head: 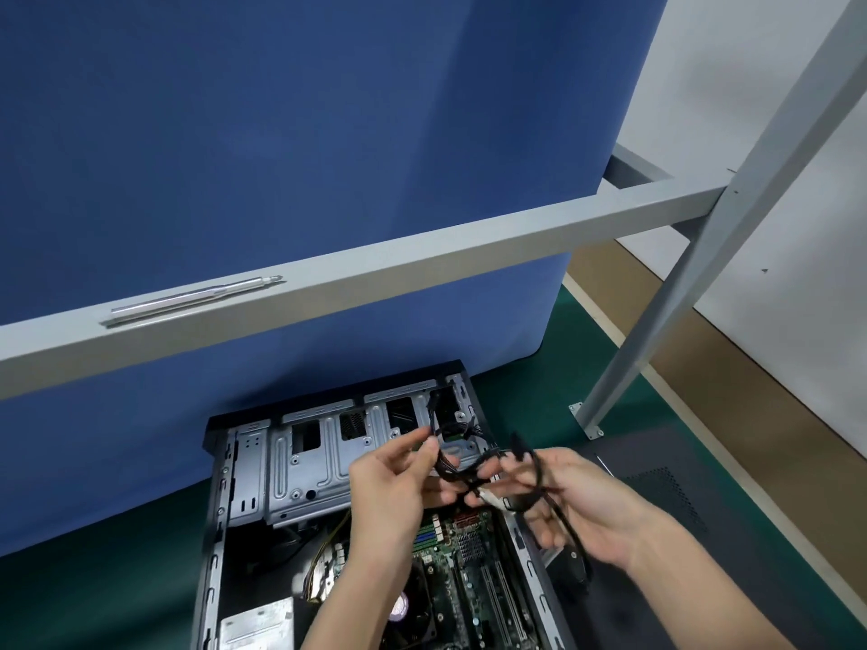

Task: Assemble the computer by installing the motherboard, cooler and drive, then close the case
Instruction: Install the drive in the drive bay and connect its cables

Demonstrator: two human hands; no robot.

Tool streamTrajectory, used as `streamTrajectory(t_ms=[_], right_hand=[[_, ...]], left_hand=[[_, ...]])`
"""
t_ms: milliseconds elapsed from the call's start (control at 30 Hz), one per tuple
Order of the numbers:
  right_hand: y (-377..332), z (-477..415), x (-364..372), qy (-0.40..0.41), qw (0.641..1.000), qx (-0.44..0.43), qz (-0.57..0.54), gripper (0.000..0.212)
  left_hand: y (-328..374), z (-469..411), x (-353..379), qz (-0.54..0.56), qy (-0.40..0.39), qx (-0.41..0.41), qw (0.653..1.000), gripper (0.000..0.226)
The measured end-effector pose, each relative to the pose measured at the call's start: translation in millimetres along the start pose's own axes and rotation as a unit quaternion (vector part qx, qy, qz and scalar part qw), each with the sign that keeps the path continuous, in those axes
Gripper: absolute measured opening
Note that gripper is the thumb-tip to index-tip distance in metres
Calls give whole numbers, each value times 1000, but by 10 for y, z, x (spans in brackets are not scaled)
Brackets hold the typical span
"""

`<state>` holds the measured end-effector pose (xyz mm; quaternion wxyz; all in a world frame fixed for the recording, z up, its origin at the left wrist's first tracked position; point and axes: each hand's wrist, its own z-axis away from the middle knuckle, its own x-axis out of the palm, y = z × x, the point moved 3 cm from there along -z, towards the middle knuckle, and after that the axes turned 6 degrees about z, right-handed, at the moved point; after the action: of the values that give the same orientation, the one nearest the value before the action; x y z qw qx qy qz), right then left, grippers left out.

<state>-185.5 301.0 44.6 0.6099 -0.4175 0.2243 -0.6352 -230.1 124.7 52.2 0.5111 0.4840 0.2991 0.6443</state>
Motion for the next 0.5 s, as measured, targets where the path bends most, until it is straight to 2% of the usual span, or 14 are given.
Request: streamTrajectory(t_ms=[100, 167, 267, 333, 367, 433, 500], right_hand=[[-47, 51, -77, 8, 998, -30, -63, 37], [-108, 115, -85, -24, 977, -60, -205, 40], [-207, 211, -37, -68, 887, -93, -448, 59], [-270, 274, 15, -114, 824, -146, -536, 65], [-281, 300, 31, -121, 808, -173, -549, 69], [-286, 320, 33, -108, 804, -210, -546, 76], [-310, 338, 82, -134, 810, -235, -520, 66]], left_hand=[[31, 5, -68, 19, -19, 5, 1000, 18], [51, 14, -119, 26, -50, -7, 998, 19], [57, 30, -145, 26, -126, -22, 991, 23], [65, 40, -142, 5, -162, -18, 987, 27], [70, 43, -140, -12, -177, -12, 984, 30], [86, 49, -137, -61, -201, 17, 978, 35], [109, 61, -121, -124, -212, 53, 968, 39]])
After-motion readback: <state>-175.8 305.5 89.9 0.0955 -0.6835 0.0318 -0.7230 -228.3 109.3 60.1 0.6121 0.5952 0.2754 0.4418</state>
